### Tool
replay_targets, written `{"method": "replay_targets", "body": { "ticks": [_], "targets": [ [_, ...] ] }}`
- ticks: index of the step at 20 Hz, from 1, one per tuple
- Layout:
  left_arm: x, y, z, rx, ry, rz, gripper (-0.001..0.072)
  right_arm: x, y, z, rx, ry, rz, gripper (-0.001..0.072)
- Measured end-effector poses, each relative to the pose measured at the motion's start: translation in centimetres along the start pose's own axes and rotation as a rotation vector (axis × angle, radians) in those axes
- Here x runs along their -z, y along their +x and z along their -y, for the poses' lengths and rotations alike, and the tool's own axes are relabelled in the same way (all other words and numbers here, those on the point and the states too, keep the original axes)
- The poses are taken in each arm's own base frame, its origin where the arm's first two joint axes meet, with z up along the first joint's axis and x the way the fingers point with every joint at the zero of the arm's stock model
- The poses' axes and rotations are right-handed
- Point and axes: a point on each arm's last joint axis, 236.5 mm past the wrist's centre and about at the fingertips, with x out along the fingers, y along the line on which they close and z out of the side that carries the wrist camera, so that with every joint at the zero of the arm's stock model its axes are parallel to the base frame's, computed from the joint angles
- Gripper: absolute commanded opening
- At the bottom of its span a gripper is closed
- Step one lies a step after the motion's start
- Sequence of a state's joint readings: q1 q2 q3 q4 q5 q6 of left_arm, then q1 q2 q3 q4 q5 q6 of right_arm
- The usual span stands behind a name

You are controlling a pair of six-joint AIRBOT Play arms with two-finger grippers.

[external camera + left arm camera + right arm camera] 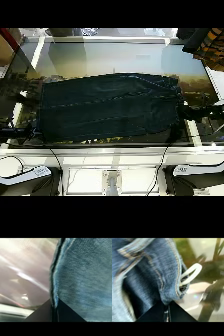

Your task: Fold the clothes and pants, and hang the long-sleeved shirts on hangers.

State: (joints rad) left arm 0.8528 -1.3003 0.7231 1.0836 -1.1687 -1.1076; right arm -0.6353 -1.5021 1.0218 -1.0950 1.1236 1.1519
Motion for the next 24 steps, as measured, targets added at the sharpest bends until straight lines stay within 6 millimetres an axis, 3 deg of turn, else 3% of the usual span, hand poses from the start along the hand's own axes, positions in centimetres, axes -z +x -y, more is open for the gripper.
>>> {"method": "replay_targets", "body": {
  "ticks": [6, 10, 18, 24],
  "targets": [
    [-5.1, -10.1, 4.9, -0.009, 0.147, 0.235, 0.0043, -0.3, -9.2, -1.4, 0.148, -0.177, 0.130, 0.0016],
    [-5.9, -15.2, 5.6, -0.046, 0.162, 0.320, 0.0043, 1.0, -14.0, 0.6, 0.267, -0.181, 0.181, 0.0015],
    [-3.3, -17.3, 3.0, -0.173, 0.132, 0.253, 0.0041, 4.2, -19.9, 4.3, 0.351, -0.039, 0.259, 0.0014],
    [-2.5, -18.9, 3.8, -0.228, 0.186, 0.221, 0.0042, 5.7, -21.8, 4.8, 0.406, -0.023, 0.260, 0.0013]
  ]
}}
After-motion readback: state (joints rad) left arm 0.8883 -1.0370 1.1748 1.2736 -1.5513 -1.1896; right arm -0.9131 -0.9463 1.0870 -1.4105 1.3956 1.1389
